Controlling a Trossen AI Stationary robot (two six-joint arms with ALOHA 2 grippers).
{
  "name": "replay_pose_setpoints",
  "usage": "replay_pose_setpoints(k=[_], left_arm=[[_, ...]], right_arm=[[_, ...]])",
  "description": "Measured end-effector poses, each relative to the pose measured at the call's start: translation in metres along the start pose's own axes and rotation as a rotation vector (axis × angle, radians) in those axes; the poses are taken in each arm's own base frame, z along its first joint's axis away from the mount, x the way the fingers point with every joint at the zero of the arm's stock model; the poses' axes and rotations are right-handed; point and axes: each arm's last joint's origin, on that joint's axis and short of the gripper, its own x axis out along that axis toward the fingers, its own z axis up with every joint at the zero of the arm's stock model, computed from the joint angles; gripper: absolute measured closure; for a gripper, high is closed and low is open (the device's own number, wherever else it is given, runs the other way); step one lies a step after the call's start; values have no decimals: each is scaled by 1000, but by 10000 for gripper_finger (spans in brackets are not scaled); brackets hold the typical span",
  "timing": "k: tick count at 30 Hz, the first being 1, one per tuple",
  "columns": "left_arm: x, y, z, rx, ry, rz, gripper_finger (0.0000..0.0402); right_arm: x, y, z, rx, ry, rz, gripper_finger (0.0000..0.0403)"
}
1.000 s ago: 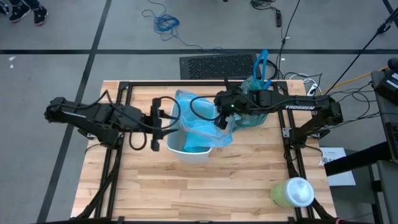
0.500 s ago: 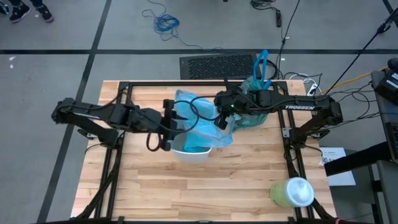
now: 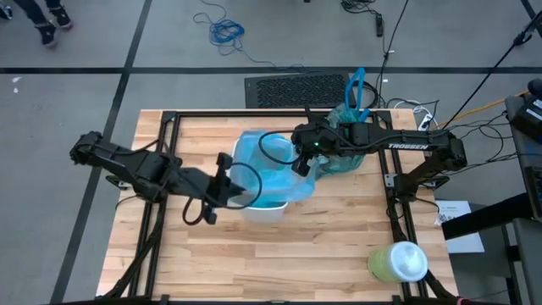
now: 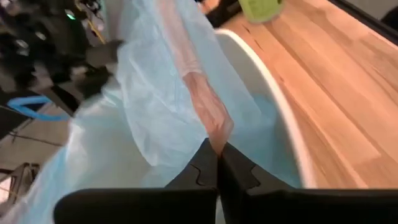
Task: Place trash/remove bag and relplace
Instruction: Insert a new trash bag into the trash bin
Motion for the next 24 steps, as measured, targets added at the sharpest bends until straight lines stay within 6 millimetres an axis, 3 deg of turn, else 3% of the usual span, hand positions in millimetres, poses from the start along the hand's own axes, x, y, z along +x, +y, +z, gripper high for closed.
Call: replay_pose_setpoints(k=[14,24], left_arm=[[-24,-50,7,39,64,62,401],[-36,-72,5,-26,90,75,401]], right_arm=[[0,0,1,7,-8,1,403],[0,0,1,10,-14,3,403]])
